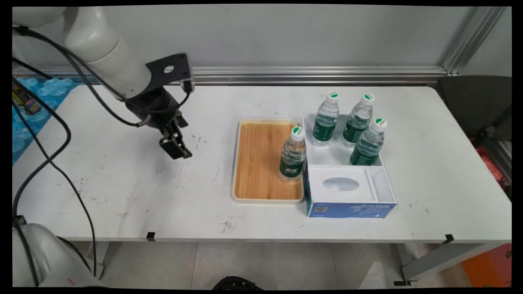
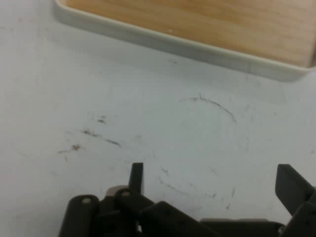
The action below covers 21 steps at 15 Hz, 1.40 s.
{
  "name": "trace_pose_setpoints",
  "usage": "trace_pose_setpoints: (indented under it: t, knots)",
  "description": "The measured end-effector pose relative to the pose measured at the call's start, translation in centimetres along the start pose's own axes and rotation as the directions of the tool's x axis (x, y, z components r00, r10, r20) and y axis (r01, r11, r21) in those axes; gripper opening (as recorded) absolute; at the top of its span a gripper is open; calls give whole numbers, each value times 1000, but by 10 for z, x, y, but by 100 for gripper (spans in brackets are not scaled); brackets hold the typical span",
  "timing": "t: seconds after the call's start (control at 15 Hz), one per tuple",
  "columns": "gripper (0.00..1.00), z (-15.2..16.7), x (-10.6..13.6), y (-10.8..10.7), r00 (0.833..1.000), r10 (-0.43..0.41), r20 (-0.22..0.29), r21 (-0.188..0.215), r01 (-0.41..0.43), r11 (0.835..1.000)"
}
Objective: Pick up the green bottle from the white box
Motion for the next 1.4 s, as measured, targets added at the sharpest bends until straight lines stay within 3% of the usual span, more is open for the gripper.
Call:
trace_pose_setpoints:
  t: [0.27, 0.73, 1.0, 1.4]
  knots:
    - [100, -3, 20, -12, 998, -36, -50, 35, 38, 999]
    - [100, -9, 102, -37, 971, -67, -231, 71, 86, 994]
    - [100, -4, 149, -41, 945, -63, -322, 60, 87, 994]
    - [100, 24, 205, -38, 913, -49, -405, 18, 61, 998]
